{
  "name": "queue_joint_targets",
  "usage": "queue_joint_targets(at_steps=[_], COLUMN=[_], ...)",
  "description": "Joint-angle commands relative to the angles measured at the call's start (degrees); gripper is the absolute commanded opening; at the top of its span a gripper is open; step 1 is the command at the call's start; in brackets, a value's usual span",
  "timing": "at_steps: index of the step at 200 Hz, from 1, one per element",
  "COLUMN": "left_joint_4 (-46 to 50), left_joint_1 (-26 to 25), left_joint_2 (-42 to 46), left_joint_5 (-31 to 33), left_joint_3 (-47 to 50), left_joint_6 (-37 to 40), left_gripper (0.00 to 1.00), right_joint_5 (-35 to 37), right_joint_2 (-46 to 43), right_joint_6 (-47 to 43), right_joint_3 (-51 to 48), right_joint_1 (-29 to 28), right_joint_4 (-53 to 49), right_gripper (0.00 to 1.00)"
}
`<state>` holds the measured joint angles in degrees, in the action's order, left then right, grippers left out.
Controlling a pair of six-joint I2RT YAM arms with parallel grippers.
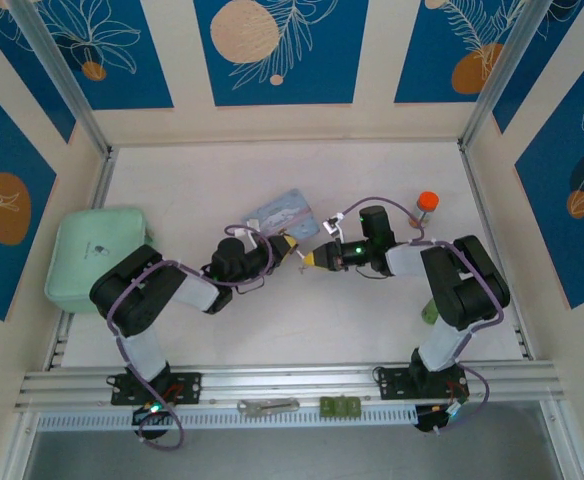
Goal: Unlock a padlock with a key
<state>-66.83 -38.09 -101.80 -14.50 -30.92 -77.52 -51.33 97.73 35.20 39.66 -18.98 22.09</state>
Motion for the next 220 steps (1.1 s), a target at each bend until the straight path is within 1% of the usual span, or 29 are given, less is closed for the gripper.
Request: queue_joint_targets(at_steps=[1, 109, 138, 169, 220], left_joint_4=[-3.2, -4.4, -3.8, -4.5, -10.0], left_joint_1=[0.1, -0.4, -0.9, -1.2, -1.6], left_joint_2=[0.2, -0.6, -0.6, -1.1, -3.0], left_joint_5=[-1.5, -1.9, -2.2, -4.3, -9.5], left_joint_3=[-2.0, -2.8, -2.9, -2.8, -1.6], left_joint_6=[1.3, 0.8, 1.7, 2.2, 2.3], left_gripper=[0.00, 0.00, 0.00, 0.00, 0.00], right_joint_5=[-1.8, -1.5, -2.0, -2.9, -3.3], right_joint_2=[0.4, 1.2, 0.7, 0.4, -0.2], right_joint_6=[0.6, 0.5, 0.8, 1.5, 2.1], right_joint_3=[1.8, 1.8, 2.1, 2.6, 4.1], right_joint_1=[-0.5, -1.0, -0.8, -0.1, 0.3], right_joint_4=[1.2, 1.6, 2.1, 2.5, 2.0], right_gripper=[0.00, 0.00, 0.00, 0.00, 0.00])
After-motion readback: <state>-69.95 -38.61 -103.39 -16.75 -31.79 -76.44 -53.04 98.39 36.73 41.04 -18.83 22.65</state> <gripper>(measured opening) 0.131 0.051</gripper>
